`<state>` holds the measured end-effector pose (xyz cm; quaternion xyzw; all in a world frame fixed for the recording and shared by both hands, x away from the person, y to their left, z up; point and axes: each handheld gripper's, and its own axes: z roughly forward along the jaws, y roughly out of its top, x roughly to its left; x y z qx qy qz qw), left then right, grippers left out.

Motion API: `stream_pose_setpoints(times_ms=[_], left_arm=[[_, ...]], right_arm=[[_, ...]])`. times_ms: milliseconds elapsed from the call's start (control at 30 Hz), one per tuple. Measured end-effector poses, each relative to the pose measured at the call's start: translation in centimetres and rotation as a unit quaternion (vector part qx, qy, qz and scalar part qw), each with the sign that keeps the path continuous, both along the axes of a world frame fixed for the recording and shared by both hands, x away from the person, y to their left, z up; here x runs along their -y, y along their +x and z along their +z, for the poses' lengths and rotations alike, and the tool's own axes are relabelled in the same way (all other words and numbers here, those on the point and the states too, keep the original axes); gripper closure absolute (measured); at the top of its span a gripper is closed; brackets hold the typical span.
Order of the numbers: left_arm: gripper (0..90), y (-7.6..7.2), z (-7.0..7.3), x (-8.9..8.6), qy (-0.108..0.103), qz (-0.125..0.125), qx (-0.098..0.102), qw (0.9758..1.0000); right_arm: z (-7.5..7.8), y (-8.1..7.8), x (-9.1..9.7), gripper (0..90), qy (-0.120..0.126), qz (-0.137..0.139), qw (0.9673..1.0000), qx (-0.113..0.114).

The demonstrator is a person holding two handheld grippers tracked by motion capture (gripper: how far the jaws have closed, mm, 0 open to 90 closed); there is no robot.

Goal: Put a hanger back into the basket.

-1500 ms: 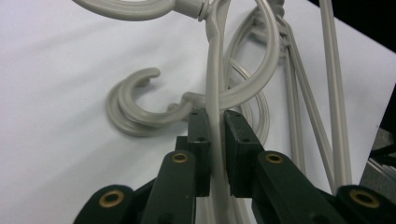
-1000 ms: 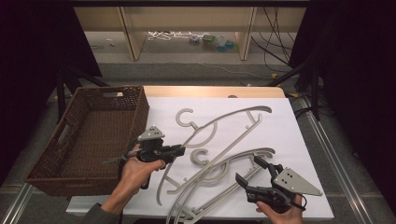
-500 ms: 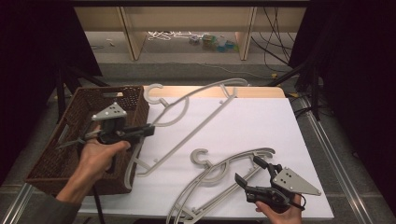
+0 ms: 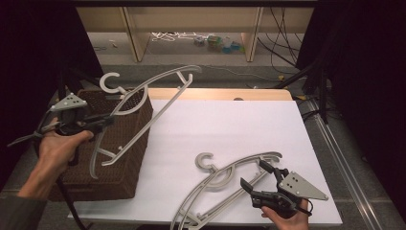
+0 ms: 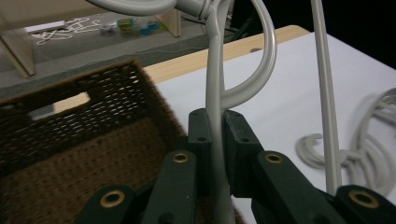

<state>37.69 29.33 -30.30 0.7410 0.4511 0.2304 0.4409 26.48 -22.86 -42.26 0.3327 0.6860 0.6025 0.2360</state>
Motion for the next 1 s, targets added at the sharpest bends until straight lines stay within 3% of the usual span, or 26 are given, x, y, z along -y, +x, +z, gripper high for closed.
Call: stream_pose_setpoints(times_ms=[67, 367, 467, 767, 1000], left_arm=[[82.1, 0.2, -0.2, -0.9, -0.004, 0.009, -0.003, 0.9999], [82.1, 1.0, -1.4, -5.7, -0.012, 0.05, -0.003, 0.9987], [82.1, 1.1, -1.5, -6.6, -0.012, 0.06, -0.002, 0.9981], [82.1, 0.7, -2.5, -9.9, 0.024, 0.096, 0.009, 0.9951], [82.1, 0.4, -4.1, -11.6, 0.028, 0.115, 0.003, 0.993]], right_arm=[[0.0, 0.0, 0.1, 17.9, -0.013, -0.001, 0.9999, -0.003], [0.0, 0.0, 0.1, 17.9, -0.014, 0.001, 0.9999, -0.006], [0.0, 0.0, 0.1, 17.9, -0.014, 0.001, 0.9999, -0.008], [0.0, 0.0, 0.0, 17.9, -0.014, -0.002, 0.9999, -0.002], [-0.1, 0.1, -0.1, 17.9, -0.009, 0.001, 1.0, -0.003]])
